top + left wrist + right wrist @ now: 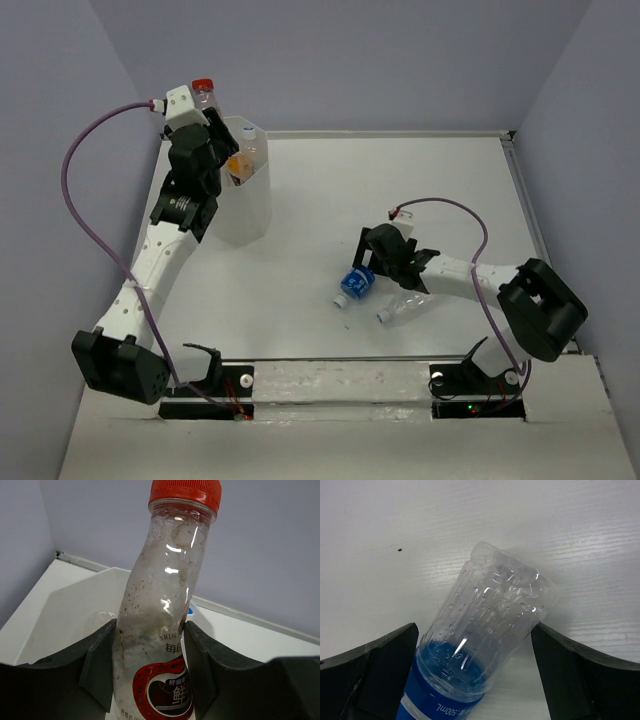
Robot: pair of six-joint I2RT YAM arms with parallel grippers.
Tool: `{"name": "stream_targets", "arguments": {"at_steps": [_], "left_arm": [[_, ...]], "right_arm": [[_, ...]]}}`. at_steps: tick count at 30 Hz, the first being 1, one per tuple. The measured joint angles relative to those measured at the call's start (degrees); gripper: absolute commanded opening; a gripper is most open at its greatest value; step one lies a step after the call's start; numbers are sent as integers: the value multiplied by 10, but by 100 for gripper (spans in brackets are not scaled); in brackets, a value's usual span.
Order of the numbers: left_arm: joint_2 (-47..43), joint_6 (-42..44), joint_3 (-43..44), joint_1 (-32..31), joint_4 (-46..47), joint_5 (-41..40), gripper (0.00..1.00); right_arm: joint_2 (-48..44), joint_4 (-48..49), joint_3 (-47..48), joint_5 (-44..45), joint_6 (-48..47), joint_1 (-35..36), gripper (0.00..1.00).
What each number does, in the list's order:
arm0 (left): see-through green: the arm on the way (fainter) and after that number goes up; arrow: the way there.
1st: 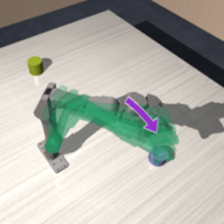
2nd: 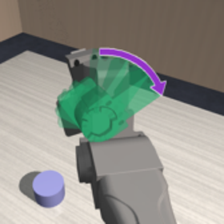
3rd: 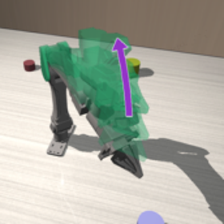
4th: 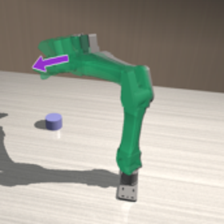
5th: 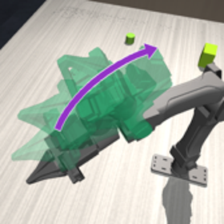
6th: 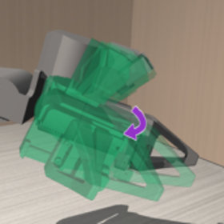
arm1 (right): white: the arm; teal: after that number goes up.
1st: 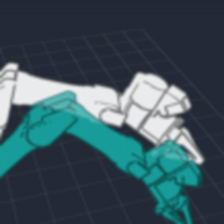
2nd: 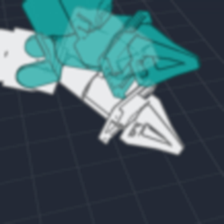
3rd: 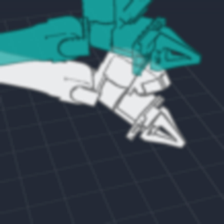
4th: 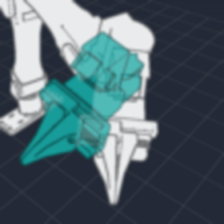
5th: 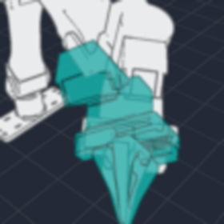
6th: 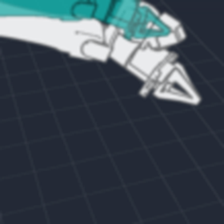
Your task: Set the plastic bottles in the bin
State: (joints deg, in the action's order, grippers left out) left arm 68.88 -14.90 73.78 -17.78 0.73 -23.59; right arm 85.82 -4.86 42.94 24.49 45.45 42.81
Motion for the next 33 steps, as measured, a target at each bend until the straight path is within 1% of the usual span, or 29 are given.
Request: {"name": "stream_targets", "arguments": {"at_steps": [2,4,5,6,8,9,12,20,25,27,29,31,33], "left_arm": [[27,-1,1,28,0,14,26],[53,-1,1,52,0,23,31],[62,-2,1,61,0,24,36],[68,-2,-2,67,1,26,53],[70,-2,-11,71,7,26,73],[70,-2,-17,71,13,26,88],[66,-5,-42,70,27,24,99],[54,-5,-59,71,34,27,99],[27,-10,-51,71,26,55,99],[5,-19,-43,71,24,75,99],[-30,-32,-42,71,24,103,99],[-70,-45,-42,71,26,129,99],[-111,-57,-41,71,29,160,99]], "right_arm": [[8,3,5,-2,-4,-1,98],[14,6,9,-4,-7,-1,97],[18,8,11,-5,-8,-1,97],[20,9,12,-5,-9,-1,97],[27,10,16,-6,-12,-2,97],[30,11,17,-7,-14,-5,97],[40,12,23,-10,-18,-6,97],[57,16,40,-18,-28,-12,99],[74,19,48,-26,-33,-12,97],[80,19,51,-29,-33,-12,93],[85,19,54,-32,-34,-12,84],[91,19,59,-34,-36,-12,67],[97,19,66,-36,-35,-12,66]]}}
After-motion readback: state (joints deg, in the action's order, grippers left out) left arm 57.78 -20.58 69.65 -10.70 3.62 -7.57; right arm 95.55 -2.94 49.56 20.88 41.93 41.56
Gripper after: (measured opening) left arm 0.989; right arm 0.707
